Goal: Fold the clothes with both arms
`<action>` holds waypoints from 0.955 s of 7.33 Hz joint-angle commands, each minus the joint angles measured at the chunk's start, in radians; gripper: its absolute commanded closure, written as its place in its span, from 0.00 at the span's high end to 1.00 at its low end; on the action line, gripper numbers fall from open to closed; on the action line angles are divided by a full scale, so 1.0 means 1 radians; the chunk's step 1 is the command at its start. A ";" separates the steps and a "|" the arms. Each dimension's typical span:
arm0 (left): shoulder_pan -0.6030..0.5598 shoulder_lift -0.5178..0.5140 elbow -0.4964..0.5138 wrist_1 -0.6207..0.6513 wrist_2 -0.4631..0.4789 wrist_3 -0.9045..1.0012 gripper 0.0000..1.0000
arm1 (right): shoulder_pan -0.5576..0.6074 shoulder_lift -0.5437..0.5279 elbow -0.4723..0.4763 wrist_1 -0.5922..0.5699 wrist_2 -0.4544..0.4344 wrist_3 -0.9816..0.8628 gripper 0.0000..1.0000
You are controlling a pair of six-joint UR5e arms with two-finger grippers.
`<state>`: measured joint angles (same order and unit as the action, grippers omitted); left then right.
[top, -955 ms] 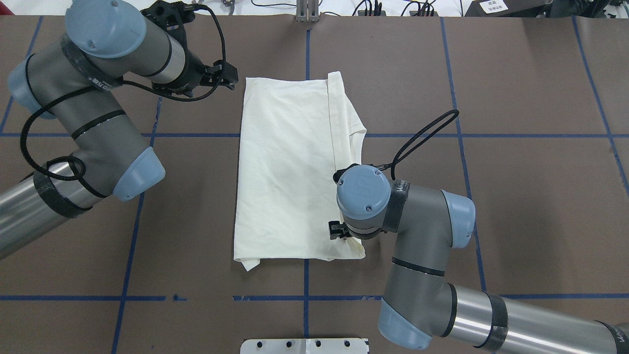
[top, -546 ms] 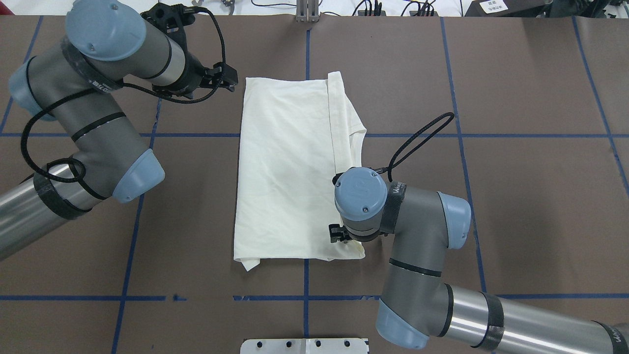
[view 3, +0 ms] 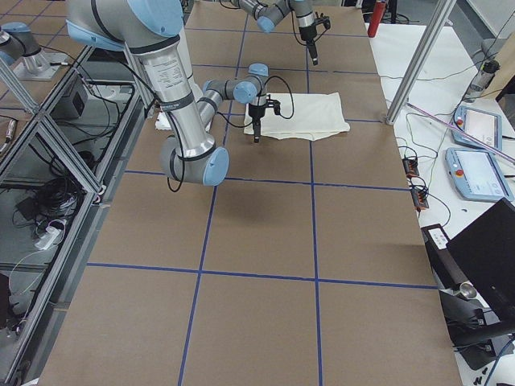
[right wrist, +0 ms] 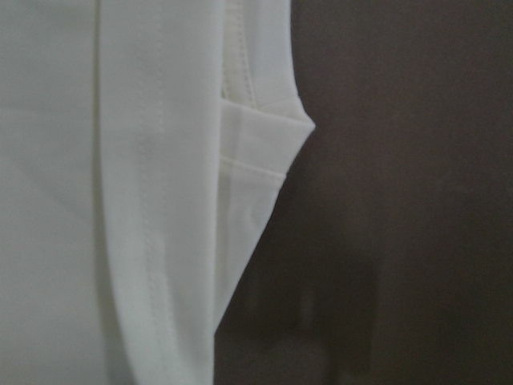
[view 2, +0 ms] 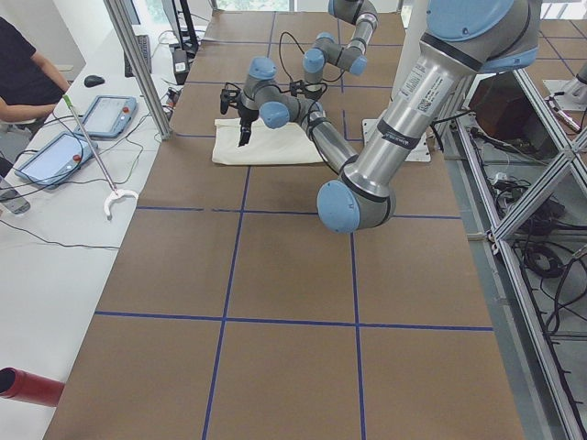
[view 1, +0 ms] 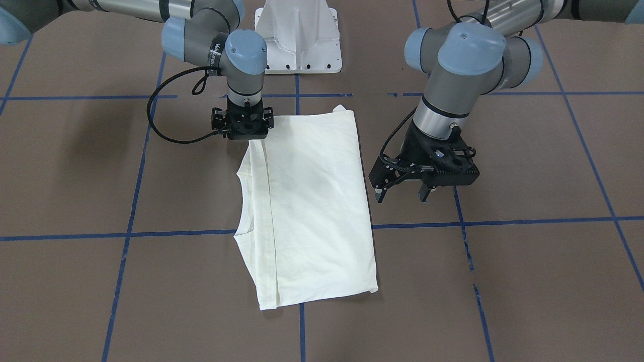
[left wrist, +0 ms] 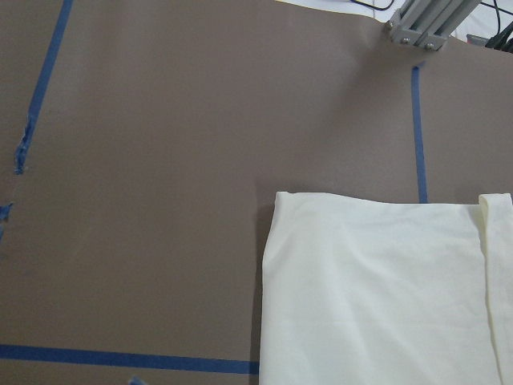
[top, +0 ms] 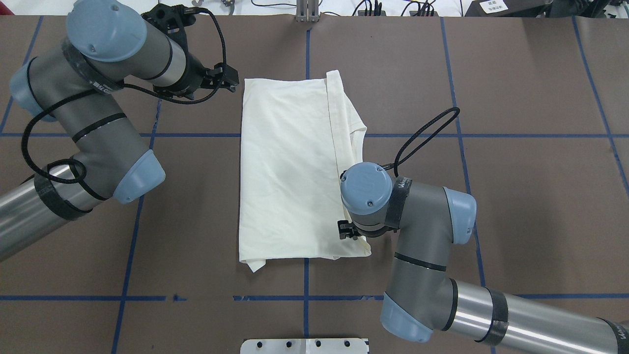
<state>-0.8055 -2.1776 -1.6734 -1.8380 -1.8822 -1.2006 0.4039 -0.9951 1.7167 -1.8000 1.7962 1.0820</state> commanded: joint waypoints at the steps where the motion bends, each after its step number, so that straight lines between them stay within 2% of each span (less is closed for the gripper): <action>1: 0.011 0.001 0.006 -0.001 0.002 -0.005 1.00 | 0.015 -0.023 0.004 -0.013 0.000 -0.014 1.00; 4: 0.020 0.001 0.006 -0.003 0.002 -0.008 1.00 | 0.050 -0.080 0.038 -0.013 -0.001 -0.060 1.00; 7: 0.020 -0.001 -0.003 0.000 0.002 -0.005 1.00 | 0.105 -0.019 0.043 -0.006 0.018 -0.088 1.00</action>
<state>-0.7856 -2.1770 -1.6733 -1.8394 -1.8807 -1.2064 0.4772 -1.0475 1.7614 -1.8087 1.8010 1.0154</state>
